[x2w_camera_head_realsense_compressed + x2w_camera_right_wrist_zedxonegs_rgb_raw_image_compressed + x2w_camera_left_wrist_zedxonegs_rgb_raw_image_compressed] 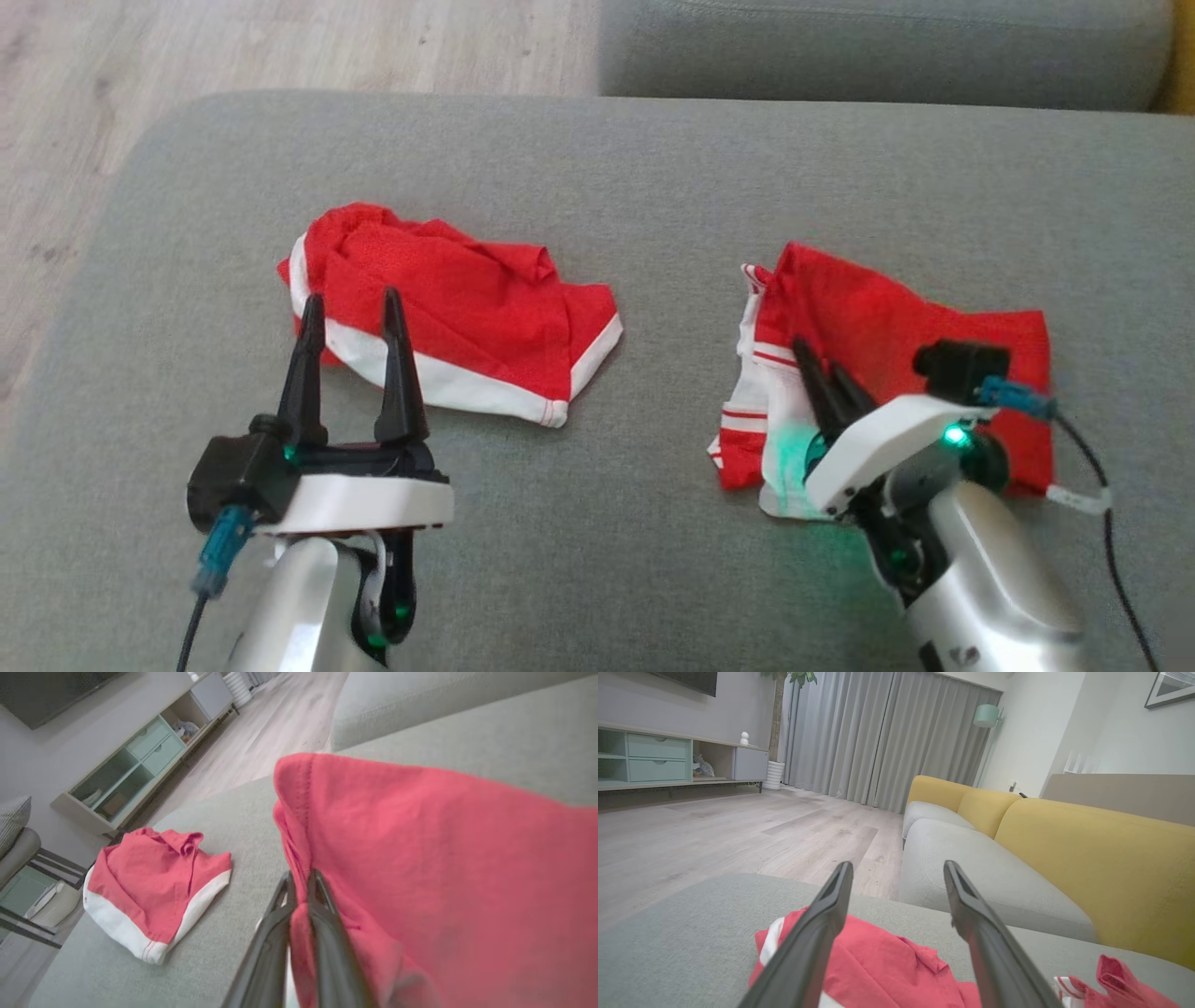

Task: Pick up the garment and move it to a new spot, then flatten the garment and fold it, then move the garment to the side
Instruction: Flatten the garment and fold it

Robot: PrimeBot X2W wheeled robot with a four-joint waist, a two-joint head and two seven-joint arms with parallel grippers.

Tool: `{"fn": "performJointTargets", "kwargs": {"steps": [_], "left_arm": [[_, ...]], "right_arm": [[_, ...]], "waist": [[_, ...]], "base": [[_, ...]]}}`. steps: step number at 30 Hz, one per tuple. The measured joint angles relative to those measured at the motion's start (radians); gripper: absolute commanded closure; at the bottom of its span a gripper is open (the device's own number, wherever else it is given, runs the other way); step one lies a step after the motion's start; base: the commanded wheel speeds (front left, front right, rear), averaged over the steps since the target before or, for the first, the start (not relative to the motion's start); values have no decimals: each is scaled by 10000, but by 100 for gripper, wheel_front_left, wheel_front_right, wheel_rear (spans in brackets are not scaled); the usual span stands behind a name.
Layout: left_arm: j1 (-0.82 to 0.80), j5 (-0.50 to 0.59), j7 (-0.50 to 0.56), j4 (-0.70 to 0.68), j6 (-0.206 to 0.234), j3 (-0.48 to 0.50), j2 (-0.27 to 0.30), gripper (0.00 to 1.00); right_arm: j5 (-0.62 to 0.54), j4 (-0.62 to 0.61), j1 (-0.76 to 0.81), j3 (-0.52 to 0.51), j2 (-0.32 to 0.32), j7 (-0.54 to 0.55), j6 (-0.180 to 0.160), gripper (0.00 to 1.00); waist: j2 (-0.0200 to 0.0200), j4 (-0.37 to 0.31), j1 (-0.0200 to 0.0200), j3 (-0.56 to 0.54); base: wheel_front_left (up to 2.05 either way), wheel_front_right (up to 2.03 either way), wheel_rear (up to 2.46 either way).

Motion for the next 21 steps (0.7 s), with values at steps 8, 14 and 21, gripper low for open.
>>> {"fn": "performJointTargets", "kwargs": {"steps": [8, 14, 21], "left_arm": [[-65, -2, 0, 86, -6, -107, 0, 0], [-96, 23, 0, 238, -17, -96, 0, 0], [-41, 280, 0, 602, -111, -59, 0, 0]], "right_arm": [[1062, 1467, -644, 1072, -63, -869, 0, 0], [1708, 1806, -1194, 1772, -65, -1766, 0, 0], [681, 1810, -1746, 872, -69, -2798, 0, 0]], "waist": [[0, 282, 0, 263], [0, 193, 0, 179], [0, -113, 0, -93]], "base": [[0, 0, 0], [0, 0, 0], [0, 0, 0]]}}
